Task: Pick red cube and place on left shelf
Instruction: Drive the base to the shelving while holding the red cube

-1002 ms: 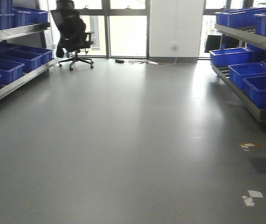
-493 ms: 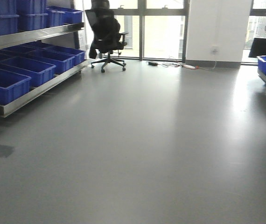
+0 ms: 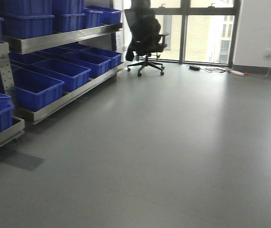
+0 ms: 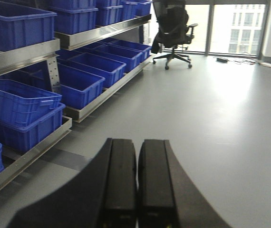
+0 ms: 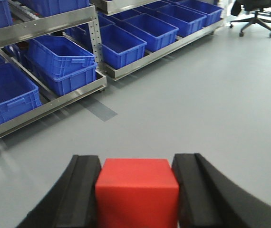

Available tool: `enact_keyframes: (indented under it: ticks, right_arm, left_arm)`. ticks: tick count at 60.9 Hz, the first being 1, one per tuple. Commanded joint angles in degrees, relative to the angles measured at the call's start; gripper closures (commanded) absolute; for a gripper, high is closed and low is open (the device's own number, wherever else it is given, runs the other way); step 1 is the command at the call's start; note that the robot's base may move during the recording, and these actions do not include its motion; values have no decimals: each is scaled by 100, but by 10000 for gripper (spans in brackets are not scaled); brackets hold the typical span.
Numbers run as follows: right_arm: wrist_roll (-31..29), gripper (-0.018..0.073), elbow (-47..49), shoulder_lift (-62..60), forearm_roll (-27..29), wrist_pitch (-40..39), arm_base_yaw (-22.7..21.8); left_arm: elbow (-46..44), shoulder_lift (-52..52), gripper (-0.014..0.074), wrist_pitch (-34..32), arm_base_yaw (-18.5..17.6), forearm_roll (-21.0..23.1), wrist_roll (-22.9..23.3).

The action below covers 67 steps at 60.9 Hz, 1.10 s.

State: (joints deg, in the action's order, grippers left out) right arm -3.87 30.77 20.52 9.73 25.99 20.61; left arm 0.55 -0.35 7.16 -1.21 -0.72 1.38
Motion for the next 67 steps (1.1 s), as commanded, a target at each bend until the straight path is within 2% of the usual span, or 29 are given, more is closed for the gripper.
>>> enact_keyframes:
  ticks: [1,67]
  right_arm:
    - [-43,386,154,36,18,-484,-5]
    - [-43,386,154,36,18,-484,-5]
  left_arm:
    - [132,-95,495,-494,-7,28,5]
    - [132,-95,495,-494,-7,28,5]
